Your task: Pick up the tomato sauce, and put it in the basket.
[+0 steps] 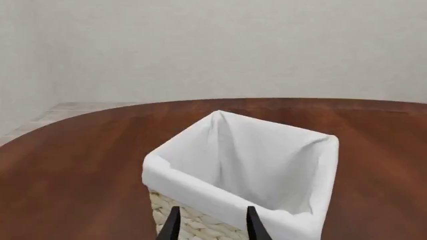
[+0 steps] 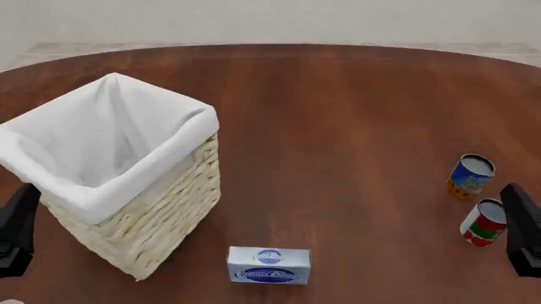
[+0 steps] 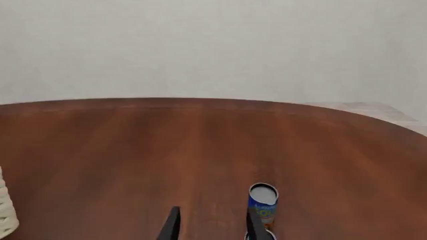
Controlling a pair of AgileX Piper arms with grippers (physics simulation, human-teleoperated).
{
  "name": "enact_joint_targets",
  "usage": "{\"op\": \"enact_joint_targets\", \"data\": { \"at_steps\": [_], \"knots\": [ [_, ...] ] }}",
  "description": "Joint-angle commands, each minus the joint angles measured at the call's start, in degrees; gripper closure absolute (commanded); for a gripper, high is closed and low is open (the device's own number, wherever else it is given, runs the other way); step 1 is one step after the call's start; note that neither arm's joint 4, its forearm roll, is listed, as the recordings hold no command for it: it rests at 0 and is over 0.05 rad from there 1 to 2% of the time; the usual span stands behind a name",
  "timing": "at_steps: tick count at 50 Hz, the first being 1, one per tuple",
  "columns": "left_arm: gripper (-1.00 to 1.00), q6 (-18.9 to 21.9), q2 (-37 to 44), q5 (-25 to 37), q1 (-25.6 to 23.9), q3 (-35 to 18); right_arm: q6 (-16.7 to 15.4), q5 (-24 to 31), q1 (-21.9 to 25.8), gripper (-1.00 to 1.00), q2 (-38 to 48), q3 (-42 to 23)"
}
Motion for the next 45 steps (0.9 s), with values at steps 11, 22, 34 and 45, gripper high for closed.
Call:
{"op": "enact_joint_targets", "data": {
  "at_steps": [11, 22, 34, 45],
  "knots": [
    [-1.00, 0.00, 0.28, -0.07, 0.00, -0.16, -0.41, -2.41, 0.00, -1.00, 3.43, -0.13],
    [-1.00, 0.00, 0.28, -0.07, 0.00, -0.16, -0.72, -4.98, -4.49, -1.00, 9.64, -1.29],
    [-1.00, 0.00, 0.28, -0.07, 0.00, -0.16, -2.98, -0.64, -5.95, -1.00, 18.50, -9.87],
    [-1.00, 0.00, 0.28, -0.07, 0.00, -0.16, -3.07, 3.37, -6.36, -1.00, 29.01, -17.13]
  ]
}}
